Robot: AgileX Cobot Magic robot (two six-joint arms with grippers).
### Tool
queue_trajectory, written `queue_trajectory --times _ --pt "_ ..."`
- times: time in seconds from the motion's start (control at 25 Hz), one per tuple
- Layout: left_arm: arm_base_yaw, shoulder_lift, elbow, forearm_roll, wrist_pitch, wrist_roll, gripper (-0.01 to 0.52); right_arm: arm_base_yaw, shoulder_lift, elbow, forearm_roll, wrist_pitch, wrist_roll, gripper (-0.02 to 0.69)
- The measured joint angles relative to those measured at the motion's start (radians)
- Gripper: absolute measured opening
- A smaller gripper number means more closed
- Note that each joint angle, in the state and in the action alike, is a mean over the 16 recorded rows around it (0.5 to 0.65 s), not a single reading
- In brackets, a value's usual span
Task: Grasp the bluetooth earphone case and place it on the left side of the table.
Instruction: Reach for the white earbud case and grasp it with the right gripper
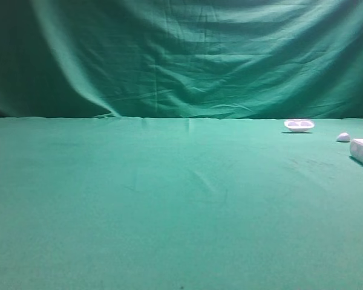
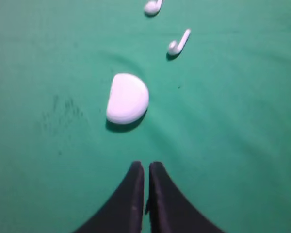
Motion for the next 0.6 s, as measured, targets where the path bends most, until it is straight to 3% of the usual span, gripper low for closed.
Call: queue_trajectory --times 0.16,0.6 --pt "0.0 0.0 0.0 0.0 0.0 0.0 0.0 0.032 0.161 -0.081 -0.011 0.038 -0.028 0.133" --pt "0.0 0.0 0.0 0.0 0.0 0.0 0.0 0.059 0.48 -0.18 -0.029 -0.055 -0.037 0.543"
